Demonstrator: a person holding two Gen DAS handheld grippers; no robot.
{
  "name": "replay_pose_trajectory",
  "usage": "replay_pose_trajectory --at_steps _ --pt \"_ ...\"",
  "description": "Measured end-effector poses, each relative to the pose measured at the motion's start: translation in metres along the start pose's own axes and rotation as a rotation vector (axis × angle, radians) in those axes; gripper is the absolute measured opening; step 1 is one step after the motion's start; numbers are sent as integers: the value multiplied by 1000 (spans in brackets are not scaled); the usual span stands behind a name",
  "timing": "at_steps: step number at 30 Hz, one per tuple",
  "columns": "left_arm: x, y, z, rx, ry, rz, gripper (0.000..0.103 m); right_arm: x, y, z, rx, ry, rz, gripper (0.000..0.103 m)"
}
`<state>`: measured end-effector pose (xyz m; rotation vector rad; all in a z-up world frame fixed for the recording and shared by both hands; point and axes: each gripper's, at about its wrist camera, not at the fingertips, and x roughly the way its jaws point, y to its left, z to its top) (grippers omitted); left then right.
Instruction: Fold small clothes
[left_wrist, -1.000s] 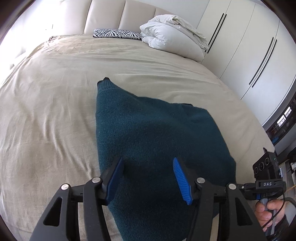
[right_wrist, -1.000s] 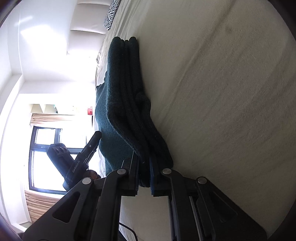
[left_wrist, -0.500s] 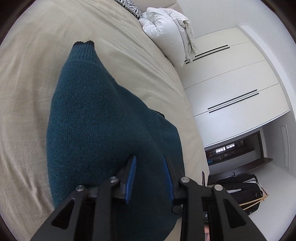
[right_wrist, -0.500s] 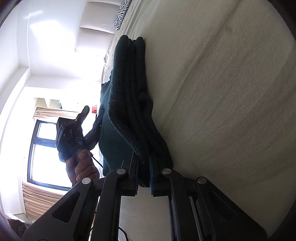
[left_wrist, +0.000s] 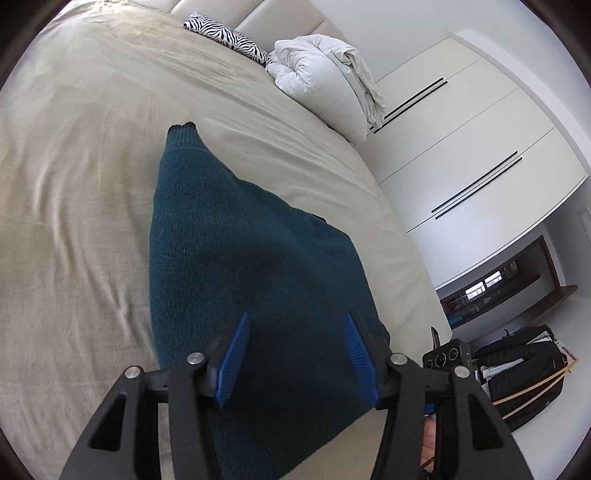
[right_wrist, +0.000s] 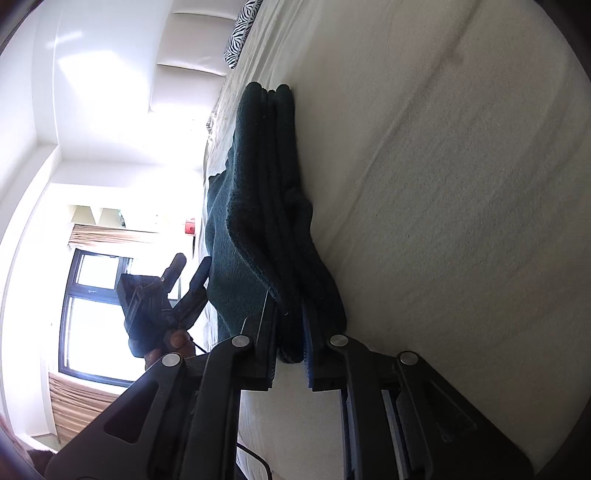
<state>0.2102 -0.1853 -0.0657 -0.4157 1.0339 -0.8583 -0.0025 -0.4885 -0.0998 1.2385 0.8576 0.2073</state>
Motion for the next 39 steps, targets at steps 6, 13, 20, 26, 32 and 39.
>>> replay_pose_trajectory --at_steps 6,13,20,26,32,39 --pt "11 7 -9 16 48 59 57 -28 43 -4 -74 -102 -60 14" --pt "16 12 -6 0 56 58 57 28 86 37 -179 7 -23 14" --pt "25 7 -9 8 45 61 57 68 36 86 -68 -16 -60 0" --pt "24 10 -11 -9 28 42 57 51 78 99 -157 -35 -134 8" --pt "24 10 -10 -12 36 30 58 103 113 121 -204 47 -137 28" --pt "20 17 -10 -36 31 2 57 87 65 163 -28 -80 -116 20"
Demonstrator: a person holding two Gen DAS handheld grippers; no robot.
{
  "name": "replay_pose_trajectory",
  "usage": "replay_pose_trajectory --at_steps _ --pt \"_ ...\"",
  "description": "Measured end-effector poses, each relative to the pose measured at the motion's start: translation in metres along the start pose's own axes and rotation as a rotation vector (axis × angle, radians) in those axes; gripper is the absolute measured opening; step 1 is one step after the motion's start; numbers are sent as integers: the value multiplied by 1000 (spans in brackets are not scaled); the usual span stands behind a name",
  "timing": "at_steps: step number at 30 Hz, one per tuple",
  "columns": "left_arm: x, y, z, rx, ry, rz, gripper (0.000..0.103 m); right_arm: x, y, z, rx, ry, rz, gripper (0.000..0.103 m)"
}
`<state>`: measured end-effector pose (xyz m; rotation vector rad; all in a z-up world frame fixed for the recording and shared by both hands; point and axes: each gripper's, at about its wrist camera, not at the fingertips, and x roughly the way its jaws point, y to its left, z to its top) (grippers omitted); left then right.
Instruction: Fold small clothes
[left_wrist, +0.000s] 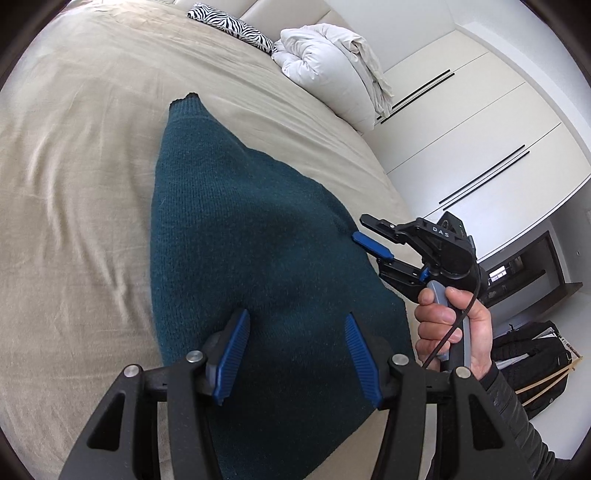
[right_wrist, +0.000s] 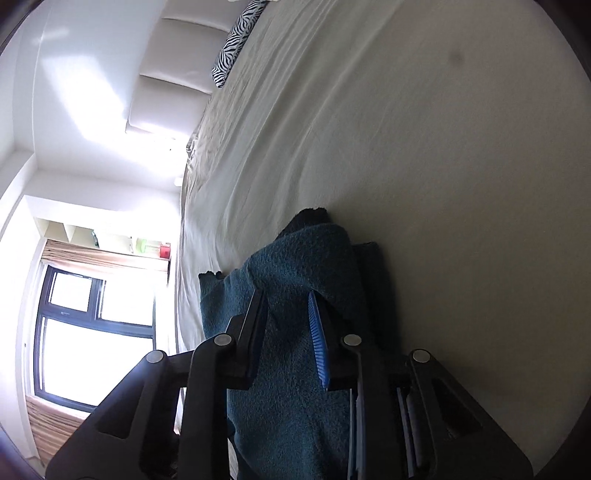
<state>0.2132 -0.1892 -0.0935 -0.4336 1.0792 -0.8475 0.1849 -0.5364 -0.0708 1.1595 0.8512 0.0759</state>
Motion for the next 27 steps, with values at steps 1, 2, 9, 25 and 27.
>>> replay_pose_trajectory --at_steps 1,2,9,25,27 --pt "-1 1 0 -6 -4 -7 58 -12 1 0 -14 -18 -15 24" --pt "-2 2 0 -11 -5 -14 58 -22 5 -4 -31 -31 -25 25" --pt "-20 13 -7 -86 -24 -87 58 -40 41 -82 -148 128 138 27" --pt "-71 39 -42 -148 -97 -86 55 -131 -49 -131 -37 -48 99 28" --pt "-77 40 -30 -143 -122 -64 60 -140 -37 -121 -56 -82 90 41"
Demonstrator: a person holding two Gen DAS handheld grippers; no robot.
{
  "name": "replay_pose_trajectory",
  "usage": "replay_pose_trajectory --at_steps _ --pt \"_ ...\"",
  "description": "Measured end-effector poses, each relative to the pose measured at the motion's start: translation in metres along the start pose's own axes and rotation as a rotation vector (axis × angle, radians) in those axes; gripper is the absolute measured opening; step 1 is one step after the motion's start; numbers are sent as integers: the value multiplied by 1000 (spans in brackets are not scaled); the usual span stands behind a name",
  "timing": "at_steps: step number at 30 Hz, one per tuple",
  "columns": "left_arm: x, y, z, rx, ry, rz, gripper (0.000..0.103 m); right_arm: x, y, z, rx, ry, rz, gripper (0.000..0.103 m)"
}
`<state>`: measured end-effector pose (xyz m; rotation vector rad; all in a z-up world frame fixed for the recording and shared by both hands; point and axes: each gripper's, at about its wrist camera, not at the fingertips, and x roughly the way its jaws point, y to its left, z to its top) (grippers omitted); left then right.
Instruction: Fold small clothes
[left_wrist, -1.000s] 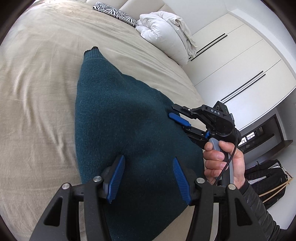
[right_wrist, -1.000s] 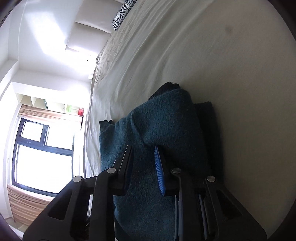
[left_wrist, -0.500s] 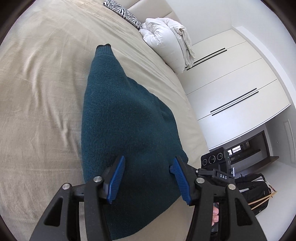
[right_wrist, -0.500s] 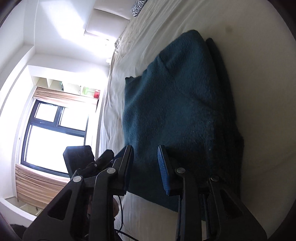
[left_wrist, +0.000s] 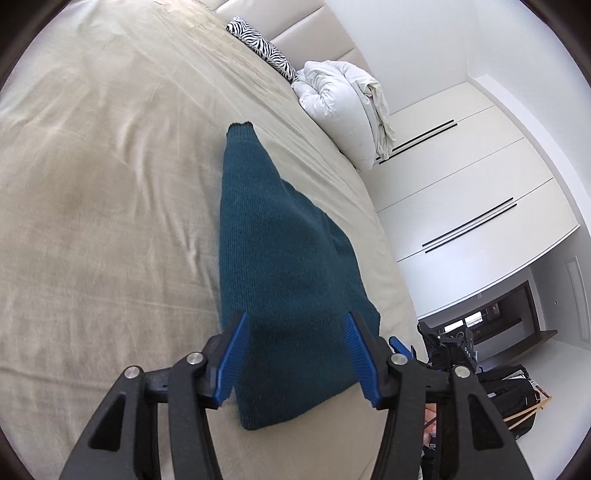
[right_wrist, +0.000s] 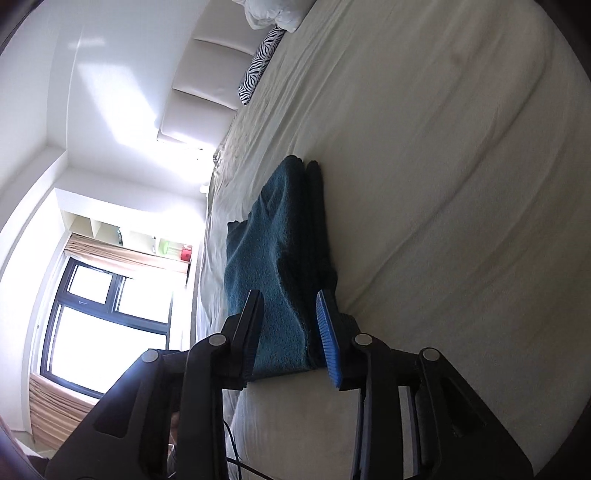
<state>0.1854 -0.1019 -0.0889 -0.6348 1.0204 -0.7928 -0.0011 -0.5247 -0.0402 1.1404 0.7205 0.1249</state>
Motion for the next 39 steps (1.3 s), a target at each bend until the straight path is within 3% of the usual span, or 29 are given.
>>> replay_pose_trajectory --at_steps 1,2,6,12,15,17,20,26,32,39 --pt "0 0 5 -1 -7 18 63 0 7 6 -14 -7 -10 61" --pt "3 1 10 -5 -7 37 65 4 14 11 -27 -13 -22 66" --pt "25 7 22 -23 34 124 65 46 36 27 -76 46 -52 66" --pt "62 3 31 -30 89 192 65 103 27 44 -68 188 -174 66" --pt "72 -5 31 -10 111 229 64 111 26 47 -100 215 -200 63" --pt "78 -7 32 -16 121 249 58 117 29 46 -129 237 -231 46" --pt "81 -9 31 -6 126 264 51 120 25 45 -126 256 -250 32" --pt "78 -18 38 -2 124 261 33 124 37 39 -152 231 -292 25" --pt "38 -25 31 15 78 266 32 107 69 20 -206 192 -290 23" --pt "-51 -14 15 35 11 285 32 108 123 -33 -290 225 -242 23"
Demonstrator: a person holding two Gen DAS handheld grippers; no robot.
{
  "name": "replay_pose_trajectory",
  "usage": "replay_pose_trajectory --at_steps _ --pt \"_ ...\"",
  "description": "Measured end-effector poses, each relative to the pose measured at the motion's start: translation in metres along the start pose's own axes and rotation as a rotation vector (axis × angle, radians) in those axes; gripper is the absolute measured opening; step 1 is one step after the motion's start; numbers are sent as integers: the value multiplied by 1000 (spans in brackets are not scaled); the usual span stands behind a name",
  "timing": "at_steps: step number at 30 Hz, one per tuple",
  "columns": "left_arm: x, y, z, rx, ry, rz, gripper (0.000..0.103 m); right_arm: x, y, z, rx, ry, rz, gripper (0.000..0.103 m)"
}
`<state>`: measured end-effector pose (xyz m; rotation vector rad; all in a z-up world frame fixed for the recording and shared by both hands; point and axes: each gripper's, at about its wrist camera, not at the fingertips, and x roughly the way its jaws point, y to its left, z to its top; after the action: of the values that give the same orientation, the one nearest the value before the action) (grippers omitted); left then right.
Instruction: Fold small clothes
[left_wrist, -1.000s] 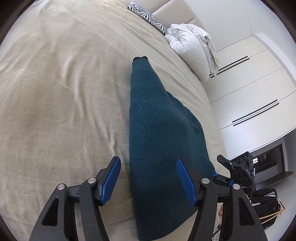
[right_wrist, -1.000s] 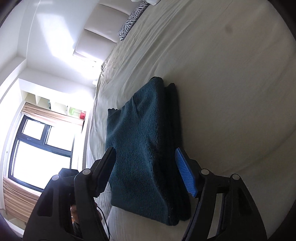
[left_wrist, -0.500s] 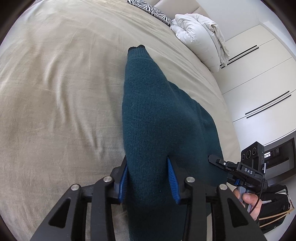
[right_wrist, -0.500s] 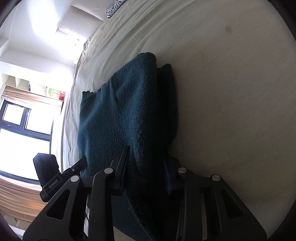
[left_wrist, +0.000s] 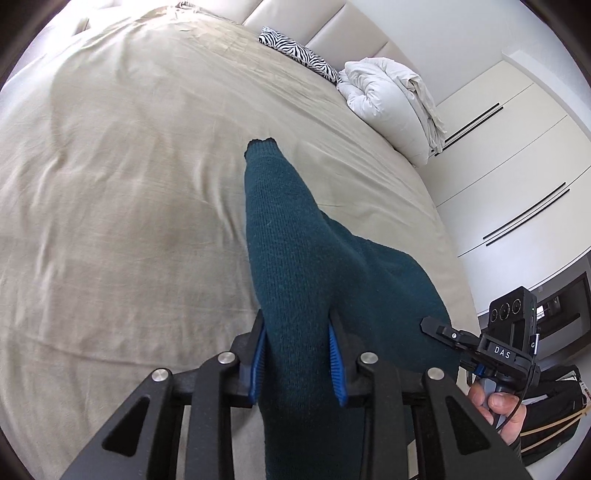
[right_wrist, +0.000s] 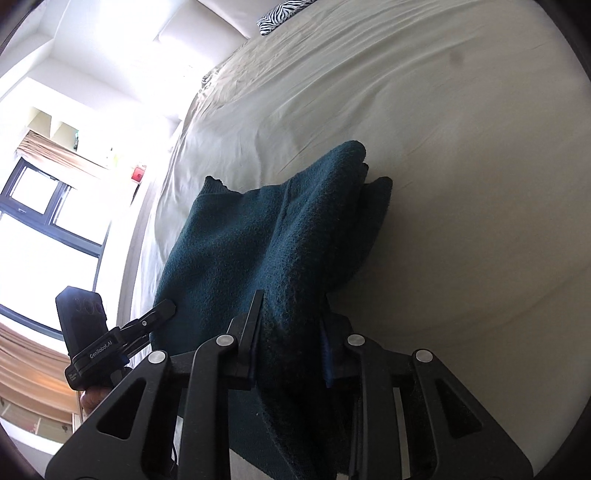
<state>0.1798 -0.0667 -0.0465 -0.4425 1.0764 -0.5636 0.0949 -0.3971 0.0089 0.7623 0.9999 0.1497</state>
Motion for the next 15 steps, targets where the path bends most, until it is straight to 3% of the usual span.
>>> replay_pose_trajectory --at_steps 9,15 --pt "-90 57 -40 -33 -82 34 32 40 96 -62 -86 58 95 23" --pt "-80 113 -75 -137 -33 36 33 86 106 -108 -52 142 95 23"
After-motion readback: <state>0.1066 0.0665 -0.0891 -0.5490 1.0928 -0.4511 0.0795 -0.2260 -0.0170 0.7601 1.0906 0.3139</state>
